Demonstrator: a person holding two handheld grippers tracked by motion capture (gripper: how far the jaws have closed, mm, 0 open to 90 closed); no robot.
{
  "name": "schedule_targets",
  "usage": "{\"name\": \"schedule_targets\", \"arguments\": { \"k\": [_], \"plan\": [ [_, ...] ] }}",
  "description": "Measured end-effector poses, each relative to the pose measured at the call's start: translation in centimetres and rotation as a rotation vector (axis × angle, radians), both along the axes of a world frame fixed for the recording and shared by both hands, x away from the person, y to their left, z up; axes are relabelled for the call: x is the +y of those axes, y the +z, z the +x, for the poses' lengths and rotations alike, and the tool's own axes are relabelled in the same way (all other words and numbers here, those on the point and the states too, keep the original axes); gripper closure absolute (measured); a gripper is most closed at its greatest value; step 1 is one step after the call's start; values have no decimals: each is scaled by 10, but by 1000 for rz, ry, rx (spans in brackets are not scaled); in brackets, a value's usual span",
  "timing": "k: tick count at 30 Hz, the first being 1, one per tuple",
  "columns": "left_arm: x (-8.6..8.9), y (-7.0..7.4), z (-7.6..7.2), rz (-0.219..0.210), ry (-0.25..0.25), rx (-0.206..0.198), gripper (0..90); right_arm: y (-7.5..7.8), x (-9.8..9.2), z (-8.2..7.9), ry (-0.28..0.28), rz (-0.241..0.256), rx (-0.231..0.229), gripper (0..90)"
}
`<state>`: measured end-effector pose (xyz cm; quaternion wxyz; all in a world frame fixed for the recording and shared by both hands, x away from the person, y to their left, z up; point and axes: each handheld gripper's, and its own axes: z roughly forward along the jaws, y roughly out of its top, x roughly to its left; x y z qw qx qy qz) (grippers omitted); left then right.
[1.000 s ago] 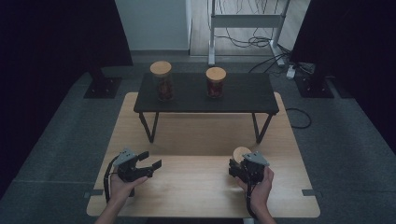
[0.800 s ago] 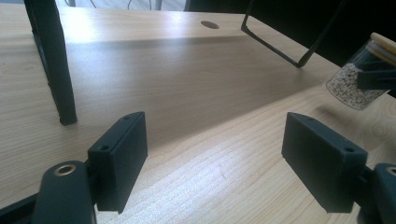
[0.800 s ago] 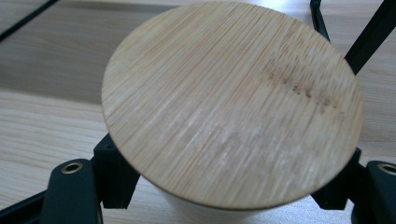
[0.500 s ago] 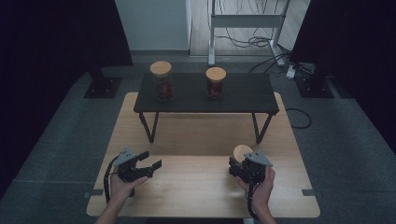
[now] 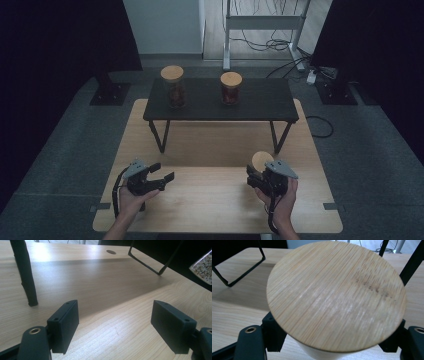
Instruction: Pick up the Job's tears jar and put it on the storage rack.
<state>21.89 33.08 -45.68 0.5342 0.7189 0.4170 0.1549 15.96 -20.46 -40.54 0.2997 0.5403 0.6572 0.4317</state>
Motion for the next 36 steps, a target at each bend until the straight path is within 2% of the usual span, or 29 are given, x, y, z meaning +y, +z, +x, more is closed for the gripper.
{"name": "schedule_targets", "arguments": {
  "k": [16, 36],
  "plan": [
    [-1, -2, 0, 3, 5, 11, 229, 12, -7, -5, -3, 23, -46, 252],
    [-1, -1, 1, 3, 3, 9, 229, 29, -8, -7, -4, 18, -87, 252]
  ]
}}
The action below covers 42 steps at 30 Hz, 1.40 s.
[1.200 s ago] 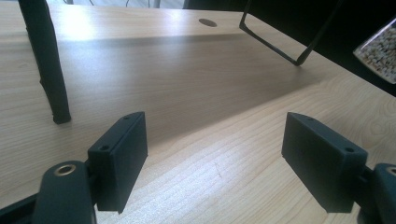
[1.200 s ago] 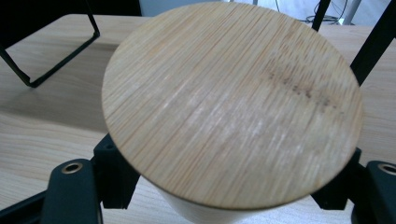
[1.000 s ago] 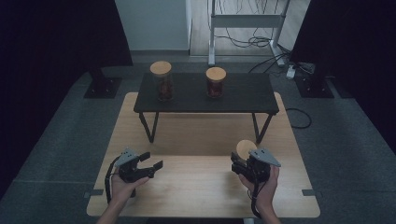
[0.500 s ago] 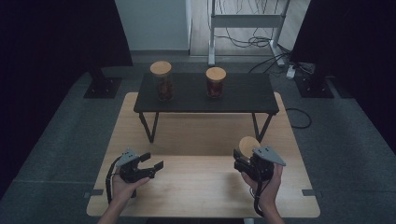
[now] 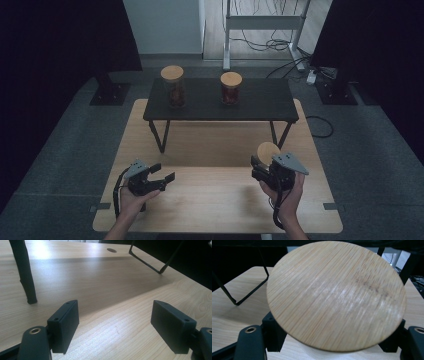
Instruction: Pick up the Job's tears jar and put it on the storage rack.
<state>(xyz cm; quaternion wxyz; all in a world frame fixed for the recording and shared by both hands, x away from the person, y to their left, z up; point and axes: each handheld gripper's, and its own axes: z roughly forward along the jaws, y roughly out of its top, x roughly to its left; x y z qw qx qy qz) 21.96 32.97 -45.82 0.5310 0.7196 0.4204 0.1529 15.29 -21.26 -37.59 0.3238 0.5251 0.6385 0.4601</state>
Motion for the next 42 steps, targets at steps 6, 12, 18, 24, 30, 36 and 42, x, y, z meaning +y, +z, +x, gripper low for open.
{"name": "schedule_targets", "arguments": {
  "k": [6, 12, 18, 24, 30, 36, 42],
  "plan": [
    [0, 0, 0, -2, 1, -2, 228, 7, 0, 3, -6, -1, -12, 252],
    [1, 1, 0, -3, 2, -3, 228, 14, 0, 4, -11, -1, -24, 252],
    [1, 1, 0, -6, 2, -6, 229, 19, 1, 7, -14, -5, -35, 252],
    [3, 2, -1, -8, 6, -9, 229, 23, 3, 11, -16, -5, -38, 252],
    [3, 2, -1, -9, 6, -10, 229, 27, 3, 15, -26, -2, -44, 252],
    [3, 2, 0, -10, 5, -9, 229, 31, 4, 19, -34, -4, -51, 252],
    [5, 2, 0, -13, 9, -11, 228, 35, 5, 24, -41, -6, -61, 252]
  ]
}}
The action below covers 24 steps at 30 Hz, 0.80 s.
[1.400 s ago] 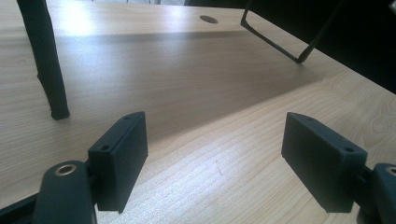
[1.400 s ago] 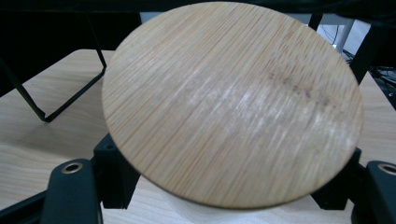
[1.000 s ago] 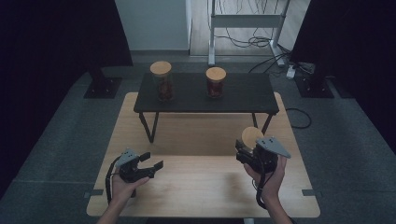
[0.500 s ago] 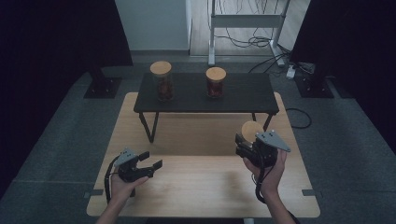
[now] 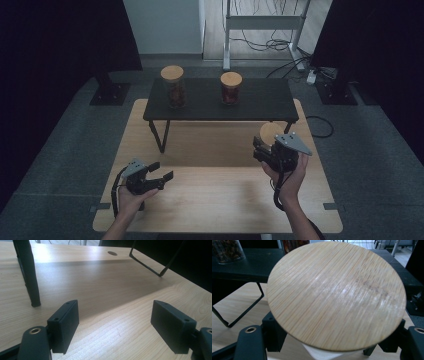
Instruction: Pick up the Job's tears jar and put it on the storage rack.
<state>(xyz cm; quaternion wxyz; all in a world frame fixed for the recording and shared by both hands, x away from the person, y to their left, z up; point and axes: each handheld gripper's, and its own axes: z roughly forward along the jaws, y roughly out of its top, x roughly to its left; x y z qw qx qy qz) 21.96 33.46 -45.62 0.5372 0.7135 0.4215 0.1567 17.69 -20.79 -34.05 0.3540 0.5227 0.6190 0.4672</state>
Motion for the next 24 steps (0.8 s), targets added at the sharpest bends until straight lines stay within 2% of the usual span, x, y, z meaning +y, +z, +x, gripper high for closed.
{"name": "schedule_targets", "arguments": {
  "k": [24],
  "plan": [
    [4, -1, 2, -11, 13, 5, 228, 14, 6, 28, -18, -16, -7, 252]
  ]
}}
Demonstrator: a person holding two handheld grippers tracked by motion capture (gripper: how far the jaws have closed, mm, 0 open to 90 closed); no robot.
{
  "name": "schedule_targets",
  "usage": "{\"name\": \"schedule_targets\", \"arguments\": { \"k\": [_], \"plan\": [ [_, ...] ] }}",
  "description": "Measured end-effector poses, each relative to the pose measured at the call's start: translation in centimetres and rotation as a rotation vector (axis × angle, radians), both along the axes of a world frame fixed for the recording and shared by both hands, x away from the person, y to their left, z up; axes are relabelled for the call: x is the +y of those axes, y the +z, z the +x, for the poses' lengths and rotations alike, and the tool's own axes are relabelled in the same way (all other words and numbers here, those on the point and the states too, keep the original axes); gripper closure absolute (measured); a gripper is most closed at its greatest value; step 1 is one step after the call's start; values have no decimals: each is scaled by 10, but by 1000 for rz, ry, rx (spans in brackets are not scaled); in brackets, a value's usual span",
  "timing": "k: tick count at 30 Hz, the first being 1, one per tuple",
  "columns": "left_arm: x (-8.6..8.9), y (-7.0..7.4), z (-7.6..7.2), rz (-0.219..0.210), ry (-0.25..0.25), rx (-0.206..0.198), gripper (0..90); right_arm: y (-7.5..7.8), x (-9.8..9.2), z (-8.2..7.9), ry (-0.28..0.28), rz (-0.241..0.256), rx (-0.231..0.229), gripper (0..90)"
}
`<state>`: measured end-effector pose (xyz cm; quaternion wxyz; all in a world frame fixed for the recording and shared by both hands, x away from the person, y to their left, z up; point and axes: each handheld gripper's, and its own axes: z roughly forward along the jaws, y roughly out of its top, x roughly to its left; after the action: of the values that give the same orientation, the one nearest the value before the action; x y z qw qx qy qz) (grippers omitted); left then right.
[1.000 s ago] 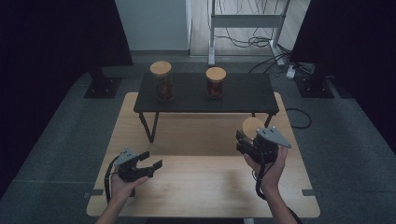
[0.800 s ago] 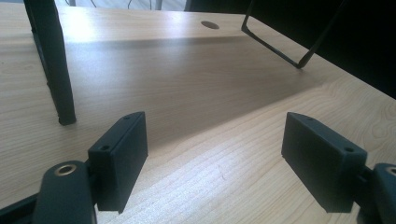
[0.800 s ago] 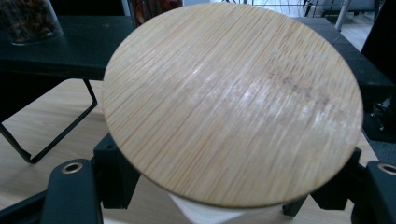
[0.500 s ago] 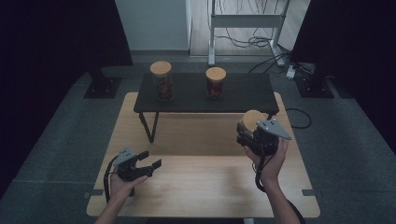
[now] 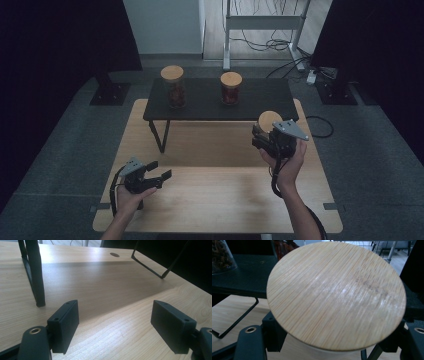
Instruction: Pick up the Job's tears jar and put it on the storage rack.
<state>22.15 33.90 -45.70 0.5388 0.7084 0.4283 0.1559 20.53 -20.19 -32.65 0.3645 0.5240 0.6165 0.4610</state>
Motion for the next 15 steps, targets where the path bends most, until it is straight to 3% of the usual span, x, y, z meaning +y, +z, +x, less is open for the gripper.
{"name": "schedule_targets", "arguments": {
  "k": [15],
  "plan": [
    [3, -3, 3, -2, 10, 10, 229, 10, 5, 23, -11, -10, -3, 252]
  ]
}}
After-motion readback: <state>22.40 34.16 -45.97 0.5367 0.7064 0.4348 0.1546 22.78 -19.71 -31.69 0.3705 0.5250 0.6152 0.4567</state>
